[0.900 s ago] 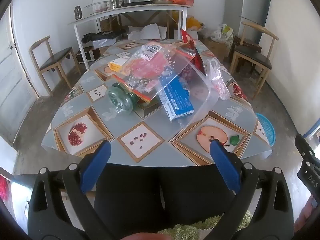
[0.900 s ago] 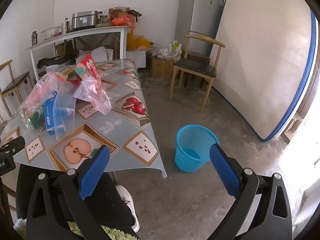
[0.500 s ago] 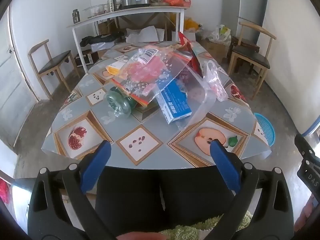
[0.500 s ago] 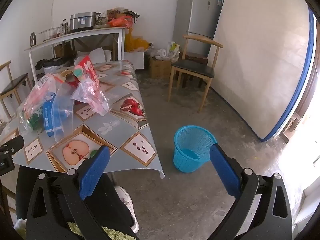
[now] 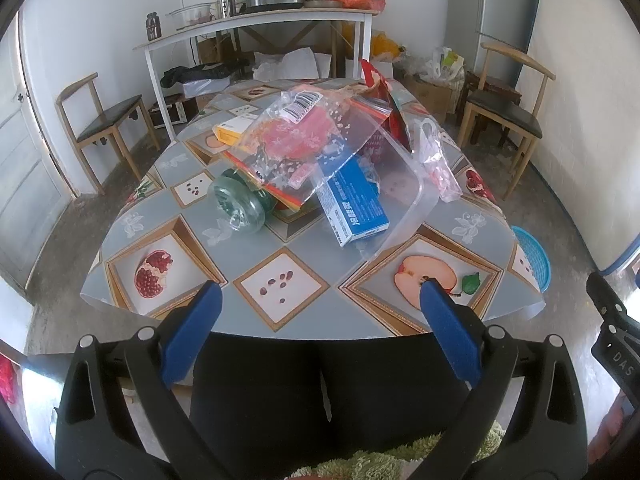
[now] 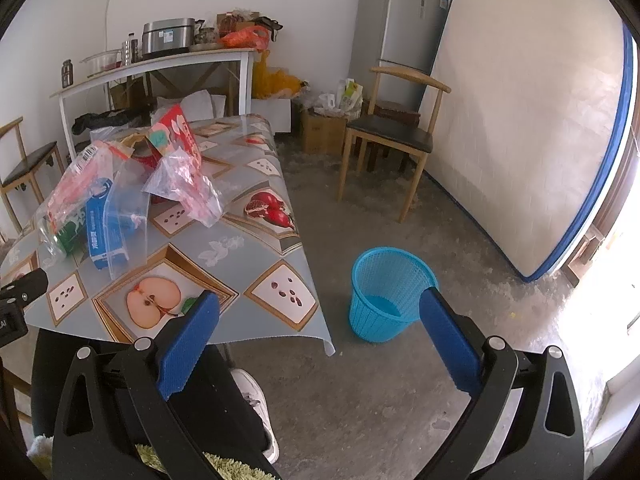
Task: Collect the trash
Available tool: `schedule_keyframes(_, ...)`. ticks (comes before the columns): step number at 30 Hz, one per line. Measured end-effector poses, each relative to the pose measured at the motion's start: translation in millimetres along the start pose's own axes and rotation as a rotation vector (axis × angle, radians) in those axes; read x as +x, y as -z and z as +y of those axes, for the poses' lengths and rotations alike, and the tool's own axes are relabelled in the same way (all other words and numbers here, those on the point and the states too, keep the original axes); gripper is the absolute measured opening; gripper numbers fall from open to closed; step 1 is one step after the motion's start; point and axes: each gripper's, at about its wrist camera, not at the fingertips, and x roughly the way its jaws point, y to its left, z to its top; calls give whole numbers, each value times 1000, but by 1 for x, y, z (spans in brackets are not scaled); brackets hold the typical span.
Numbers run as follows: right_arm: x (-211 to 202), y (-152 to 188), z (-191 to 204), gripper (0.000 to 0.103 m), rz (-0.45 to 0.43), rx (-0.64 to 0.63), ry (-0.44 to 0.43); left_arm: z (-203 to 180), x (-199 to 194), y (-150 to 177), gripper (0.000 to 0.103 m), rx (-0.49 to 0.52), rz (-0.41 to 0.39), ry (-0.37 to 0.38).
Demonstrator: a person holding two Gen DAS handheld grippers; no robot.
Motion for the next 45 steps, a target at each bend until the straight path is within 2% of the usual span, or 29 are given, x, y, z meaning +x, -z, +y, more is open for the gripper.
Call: schedule_keyframes(45, -2, -7, 4, 97, -14, -10, -6, 4, -1, -4, 96, -8, -6, 0)
